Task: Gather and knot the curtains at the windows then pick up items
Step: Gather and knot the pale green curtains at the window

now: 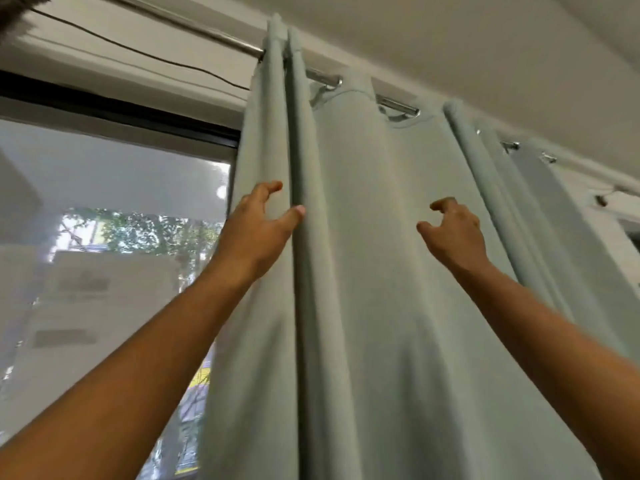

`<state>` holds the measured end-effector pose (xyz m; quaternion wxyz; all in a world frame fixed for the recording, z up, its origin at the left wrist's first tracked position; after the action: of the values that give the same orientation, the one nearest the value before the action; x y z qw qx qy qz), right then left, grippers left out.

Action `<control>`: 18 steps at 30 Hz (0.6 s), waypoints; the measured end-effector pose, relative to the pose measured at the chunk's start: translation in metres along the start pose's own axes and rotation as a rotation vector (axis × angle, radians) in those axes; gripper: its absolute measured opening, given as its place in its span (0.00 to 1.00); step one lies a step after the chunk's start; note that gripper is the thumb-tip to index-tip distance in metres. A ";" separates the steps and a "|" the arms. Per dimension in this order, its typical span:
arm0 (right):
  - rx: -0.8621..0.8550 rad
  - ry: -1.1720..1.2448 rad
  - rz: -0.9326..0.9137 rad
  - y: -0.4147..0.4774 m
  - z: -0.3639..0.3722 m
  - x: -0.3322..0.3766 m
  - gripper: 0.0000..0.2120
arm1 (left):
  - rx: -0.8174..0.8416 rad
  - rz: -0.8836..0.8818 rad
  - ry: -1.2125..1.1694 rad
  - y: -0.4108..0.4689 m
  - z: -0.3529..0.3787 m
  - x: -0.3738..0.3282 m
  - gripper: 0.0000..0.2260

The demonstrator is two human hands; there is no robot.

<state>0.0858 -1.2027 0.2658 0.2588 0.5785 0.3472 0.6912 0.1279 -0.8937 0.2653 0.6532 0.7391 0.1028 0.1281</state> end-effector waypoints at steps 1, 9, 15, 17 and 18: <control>0.031 -0.028 0.025 0.020 0.007 -0.019 0.24 | 0.016 -0.013 0.035 0.012 0.022 -0.005 0.29; 0.365 0.078 0.311 0.114 0.071 -0.124 0.44 | -0.010 -0.184 0.365 0.075 0.099 0.011 0.35; 0.725 0.166 0.098 0.069 0.121 -0.086 0.49 | -0.120 -0.111 0.384 0.067 0.105 0.006 0.30; 0.701 0.104 0.157 0.063 0.135 -0.087 0.52 | -0.128 -0.107 0.374 0.063 0.104 0.004 0.28; 0.685 0.076 0.189 0.060 0.141 -0.089 0.50 | -0.135 -0.108 0.371 0.062 0.100 0.005 0.27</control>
<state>0.2444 -1.2822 0.2705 -0.0283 0.6350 0.5134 0.5765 0.1639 -0.9943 0.3157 0.6770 0.6510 0.2518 0.2335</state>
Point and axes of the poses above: each hand's wrist, its own y-axis towards the middle knuckle, its own z-axis out of the palm, x = y × z, the point moved 9 cm from there along y, towards the middle knuckle, and after that the axes turned 13 degrees about z, right-handed, at the moved point
